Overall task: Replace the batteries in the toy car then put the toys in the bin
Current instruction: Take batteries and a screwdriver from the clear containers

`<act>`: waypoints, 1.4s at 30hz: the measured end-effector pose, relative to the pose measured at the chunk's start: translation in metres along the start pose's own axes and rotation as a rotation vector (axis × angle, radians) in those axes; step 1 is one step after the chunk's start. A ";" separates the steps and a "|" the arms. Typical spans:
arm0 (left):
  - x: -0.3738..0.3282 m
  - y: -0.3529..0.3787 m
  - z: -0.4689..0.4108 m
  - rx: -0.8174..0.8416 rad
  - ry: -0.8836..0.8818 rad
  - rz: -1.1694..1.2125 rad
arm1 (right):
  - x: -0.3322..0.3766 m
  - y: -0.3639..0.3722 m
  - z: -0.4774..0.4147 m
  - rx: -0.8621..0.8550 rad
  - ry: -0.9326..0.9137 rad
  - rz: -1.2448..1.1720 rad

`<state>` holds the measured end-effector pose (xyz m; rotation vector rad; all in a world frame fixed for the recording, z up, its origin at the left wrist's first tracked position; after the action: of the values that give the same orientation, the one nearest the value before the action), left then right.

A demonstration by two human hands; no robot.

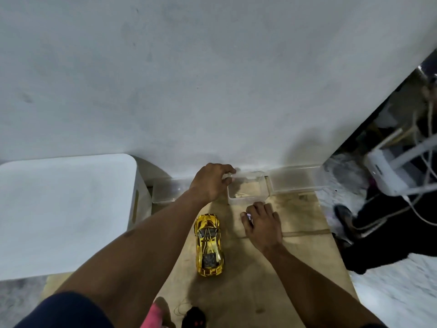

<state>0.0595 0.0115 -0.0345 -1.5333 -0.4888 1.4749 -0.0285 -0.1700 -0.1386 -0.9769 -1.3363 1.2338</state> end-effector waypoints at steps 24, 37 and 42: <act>-0.005 0.032 0.016 0.142 -0.011 -0.255 | -0.008 -0.068 -0.058 0.134 -0.362 0.004; -0.001 0.035 0.019 0.130 -0.041 -0.234 | -0.001 -0.073 -0.056 0.097 -0.365 -0.001; -0.005 0.022 0.031 0.314 -0.050 -0.278 | 0.007 -0.079 -0.052 0.173 -0.299 0.012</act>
<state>0.0229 0.0066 -0.0454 -1.1360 -0.4552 1.3056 0.0278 -0.1663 -0.0626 -0.6988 -1.4238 1.5214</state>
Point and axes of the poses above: each hand's wrist, its own z-axis away from the middle knuckle, its own y-axis out of the palm, x = y × z, the point moved 3 cm from there along -z, towards the middle knuckle, and after that the axes turned 9 degrees about x, right-handed, at the moved point
